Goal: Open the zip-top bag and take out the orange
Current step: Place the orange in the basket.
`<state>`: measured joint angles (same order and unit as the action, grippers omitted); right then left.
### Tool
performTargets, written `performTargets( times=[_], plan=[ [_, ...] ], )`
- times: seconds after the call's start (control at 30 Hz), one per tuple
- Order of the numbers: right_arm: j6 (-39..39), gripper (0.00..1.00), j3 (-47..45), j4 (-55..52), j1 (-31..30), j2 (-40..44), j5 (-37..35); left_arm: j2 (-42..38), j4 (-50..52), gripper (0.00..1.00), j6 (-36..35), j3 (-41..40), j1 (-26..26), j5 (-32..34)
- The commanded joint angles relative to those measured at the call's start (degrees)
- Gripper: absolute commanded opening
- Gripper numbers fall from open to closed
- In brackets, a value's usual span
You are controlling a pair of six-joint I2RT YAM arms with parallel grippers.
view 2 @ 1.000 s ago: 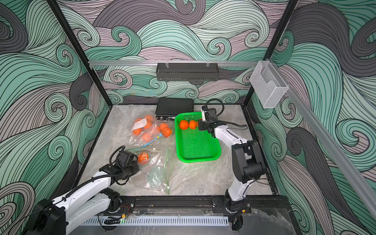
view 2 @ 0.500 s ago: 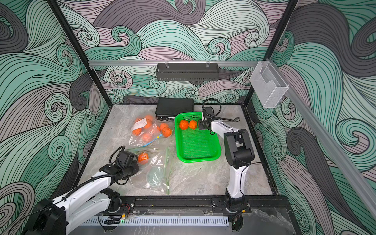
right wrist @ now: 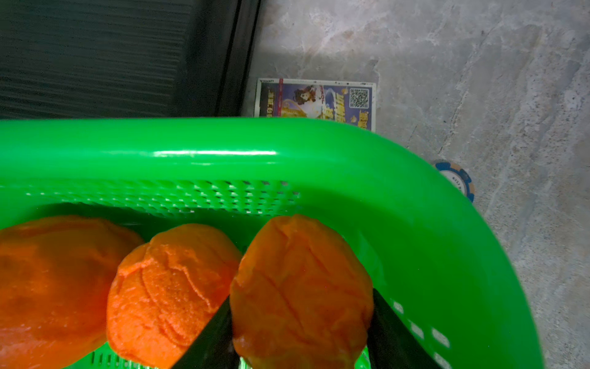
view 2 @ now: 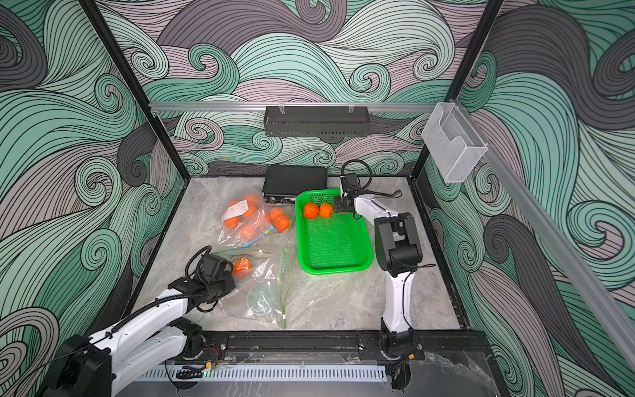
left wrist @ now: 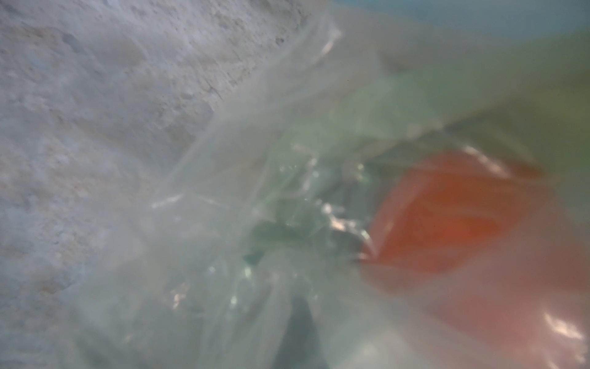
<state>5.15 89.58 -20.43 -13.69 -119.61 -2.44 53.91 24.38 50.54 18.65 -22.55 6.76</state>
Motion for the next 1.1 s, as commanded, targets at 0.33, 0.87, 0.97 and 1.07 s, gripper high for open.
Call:
performTargets(
  times=[0.33, 0.87, 0.97, 1.07],
  plan=[
    [0.3, 0.68, 4.11, -5.3, 0.35, -2.81, 1.38, 0.85, 2.72, 0.0, -0.29, 0.38, 0.31, -0.44],
    [-0.49, 0.72, 0.82, -3.57, 0.28, 3.34, 1.11, 0.94, 2.83, 0.0, -0.24, 0.42, 0.31, -0.35],
    [-0.45, 0.73, -0.33, -3.45, 0.08, 7.41, 0.79, 0.95, 2.8, 0.0, -0.27, 0.33, 0.31, -0.35],
    [-0.38, 0.72, -3.22, -2.46, -0.41, 12.87, 0.29, 0.97, 2.73, 0.0, -0.27, 0.42, 0.27, -0.35]
  ],
)
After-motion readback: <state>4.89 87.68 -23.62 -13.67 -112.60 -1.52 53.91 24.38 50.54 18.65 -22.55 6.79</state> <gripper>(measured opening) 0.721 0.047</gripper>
